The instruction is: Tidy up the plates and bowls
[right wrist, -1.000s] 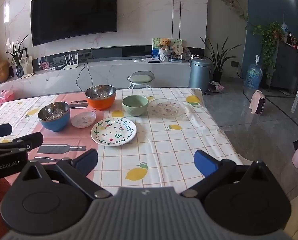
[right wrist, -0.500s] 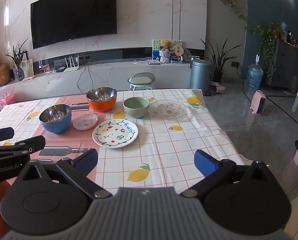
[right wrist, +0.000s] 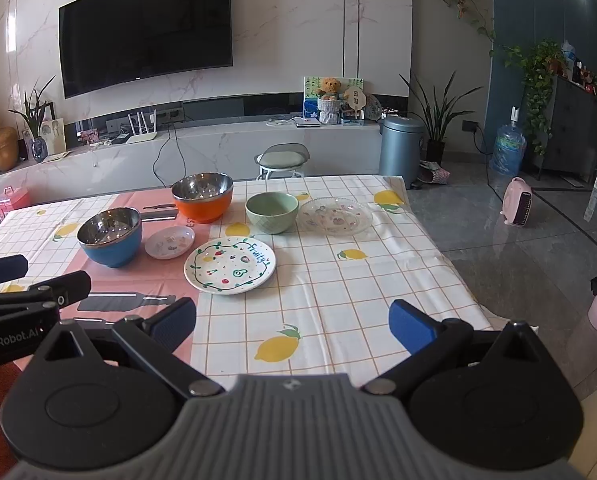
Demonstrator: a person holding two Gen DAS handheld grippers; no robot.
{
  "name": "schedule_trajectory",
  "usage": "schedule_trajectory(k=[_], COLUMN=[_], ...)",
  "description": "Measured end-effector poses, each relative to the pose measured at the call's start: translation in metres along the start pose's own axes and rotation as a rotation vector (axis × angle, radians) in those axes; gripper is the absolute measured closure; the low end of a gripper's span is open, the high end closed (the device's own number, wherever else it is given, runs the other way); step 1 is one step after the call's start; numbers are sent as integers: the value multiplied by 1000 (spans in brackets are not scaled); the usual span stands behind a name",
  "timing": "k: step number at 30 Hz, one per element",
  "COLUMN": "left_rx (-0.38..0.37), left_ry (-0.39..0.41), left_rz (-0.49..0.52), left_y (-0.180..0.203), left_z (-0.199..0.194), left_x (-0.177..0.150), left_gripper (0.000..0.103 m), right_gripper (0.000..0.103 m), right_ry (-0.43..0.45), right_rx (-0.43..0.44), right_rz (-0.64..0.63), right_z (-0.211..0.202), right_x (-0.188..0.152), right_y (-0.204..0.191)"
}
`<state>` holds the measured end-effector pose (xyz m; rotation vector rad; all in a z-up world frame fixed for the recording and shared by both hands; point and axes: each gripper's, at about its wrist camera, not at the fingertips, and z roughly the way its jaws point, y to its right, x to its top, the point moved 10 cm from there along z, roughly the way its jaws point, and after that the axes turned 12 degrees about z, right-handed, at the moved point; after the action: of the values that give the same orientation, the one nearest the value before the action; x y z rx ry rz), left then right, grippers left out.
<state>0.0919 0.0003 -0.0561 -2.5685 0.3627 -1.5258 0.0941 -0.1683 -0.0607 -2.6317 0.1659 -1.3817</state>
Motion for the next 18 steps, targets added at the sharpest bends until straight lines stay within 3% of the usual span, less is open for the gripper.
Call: schedule_trajectory(k=[18], left_rx=[-8], left_ry=[1], left_rz=[-4], left_y=[7], left_z=[-8], left_x=[3], left_gripper=[12], right_gripper=[2], right_ry=[-7], right_rx=[-6], right_rz=[17], right_z=[2], right_x=[2], right_y=[4])
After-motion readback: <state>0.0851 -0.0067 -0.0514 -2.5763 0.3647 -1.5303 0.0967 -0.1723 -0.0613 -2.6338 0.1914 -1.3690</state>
